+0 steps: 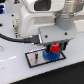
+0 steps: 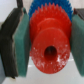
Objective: Insert the blue gear onto the right peg, followed by the red gear
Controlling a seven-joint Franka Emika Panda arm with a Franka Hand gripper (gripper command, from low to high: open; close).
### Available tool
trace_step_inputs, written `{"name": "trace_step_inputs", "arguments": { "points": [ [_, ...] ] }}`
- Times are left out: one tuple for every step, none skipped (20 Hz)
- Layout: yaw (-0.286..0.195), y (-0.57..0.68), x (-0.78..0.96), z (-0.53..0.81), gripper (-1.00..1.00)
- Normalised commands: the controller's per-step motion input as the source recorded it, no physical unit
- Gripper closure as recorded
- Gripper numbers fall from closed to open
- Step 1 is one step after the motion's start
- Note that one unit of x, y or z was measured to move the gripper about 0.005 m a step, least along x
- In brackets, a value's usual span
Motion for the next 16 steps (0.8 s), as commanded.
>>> {"name": "trace_step_inputs", "arguments": {
  "points": [
    [0.000,-0.05,0.16,0.05,1.00],
    [0.000,-0.12,0.19,0.05,1.00],
    [0.000,-0.09,0.20,-0.01,1.00],
    [0.000,-0.09,0.16,0.04,1.00],
    [0.000,-0.05,0.15,0.01,1.00],
    [0.000,-0.02,0.10,0.03,1.00],
    [0.000,-0.03,0.13,-0.03,1.00],
    [0.000,-0.05,0.11,-0.02,1.00],
    [0.000,-0.07,0.06,-0.02,1.00],
    [0.000,-0.10,0.17,-0.03,1.00],
    [0.000,-0.08,0.15,0.01,1.00],
    [0.000,-0.05,0.14,-0.02,1.00],
    [0.000,-0.03,0.13,-0.05,1.00],
    [0.000,-0.08,0.11,-0.13,1.00],
    [0.000,-0.11,0.07,-0.11,1.00],
    [0.000,-0.11,0.11,-0.20,1.00]
  ]
}}
